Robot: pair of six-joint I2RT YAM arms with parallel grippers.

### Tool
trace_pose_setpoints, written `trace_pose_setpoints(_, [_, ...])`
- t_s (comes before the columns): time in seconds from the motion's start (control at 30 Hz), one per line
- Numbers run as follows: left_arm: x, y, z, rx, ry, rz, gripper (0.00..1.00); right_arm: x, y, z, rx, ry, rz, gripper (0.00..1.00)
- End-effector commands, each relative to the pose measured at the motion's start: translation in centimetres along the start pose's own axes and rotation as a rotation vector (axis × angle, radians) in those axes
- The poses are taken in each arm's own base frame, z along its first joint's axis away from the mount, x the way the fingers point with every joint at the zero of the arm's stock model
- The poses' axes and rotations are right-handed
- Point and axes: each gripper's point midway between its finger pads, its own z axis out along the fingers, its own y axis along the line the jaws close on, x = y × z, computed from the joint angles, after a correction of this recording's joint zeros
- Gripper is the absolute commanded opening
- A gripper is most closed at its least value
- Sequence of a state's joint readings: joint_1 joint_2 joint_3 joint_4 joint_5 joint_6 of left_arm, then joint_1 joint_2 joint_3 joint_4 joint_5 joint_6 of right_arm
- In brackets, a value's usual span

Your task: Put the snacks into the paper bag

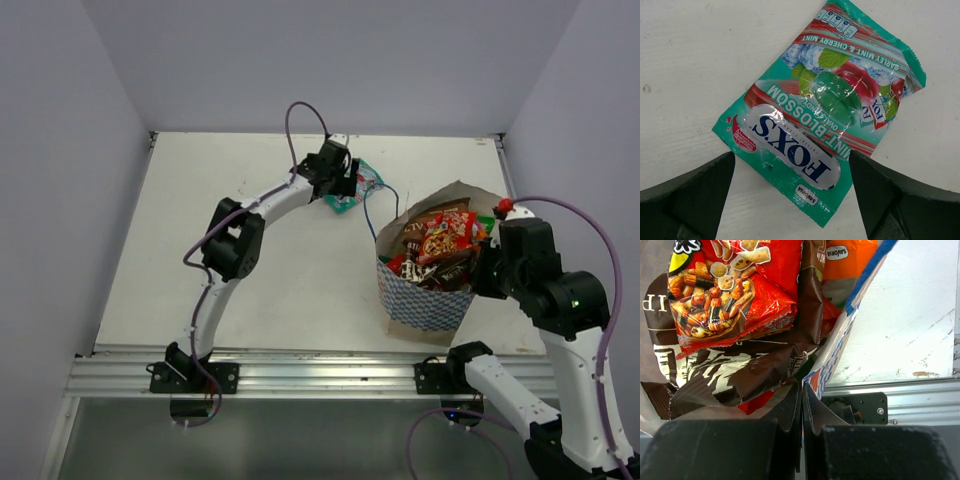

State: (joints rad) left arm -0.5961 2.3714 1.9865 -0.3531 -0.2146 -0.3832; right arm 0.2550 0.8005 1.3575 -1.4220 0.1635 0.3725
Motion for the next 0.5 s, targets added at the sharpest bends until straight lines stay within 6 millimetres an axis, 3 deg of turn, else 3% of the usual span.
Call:
trace_pose_setpoints(0.0, [-0.5,-0.5,1.5,0.032,-0.034,-0.017,1.0,-1.3,0.9,0.1,-0.039,-0.031,-0.015,0.0])
trace_pose_setpoints(0.23, [4.1,0.6,4.4,-0.01,0.053,0.015,0.99,-1.6,1.3,0.5,-0.043,-0.007,-0.036,0.0])
trace_pose_setpoints(0.3, [5.2,1.2,4.8,-0.027,0.072,0.028,0.75,-1.8,1.4,0.4,-0.049,-0.01,-0.036,0.0])
trace_pose_setpoints(0.37, [5.4,1.5,4.7,-0.045,0.077,0.038,0.39,-1.8,1.5,0.5,-0.05,-0.008,-0.037,0.0])
trace_pose_setpoints(0.4, [5.0,1.7,4.5,-0.059,0.071,0.034,0.0,-1.8,1.5,0.4,-0.052,-0.008,-0.034,0.0])
trace_pose_setpoints(0.47, [3.8,1.9,3.6,-0.075,0.051,0.032,0.0,-1.6,1.5,0.3,-0.053,-0.008,-0.033,0.0])
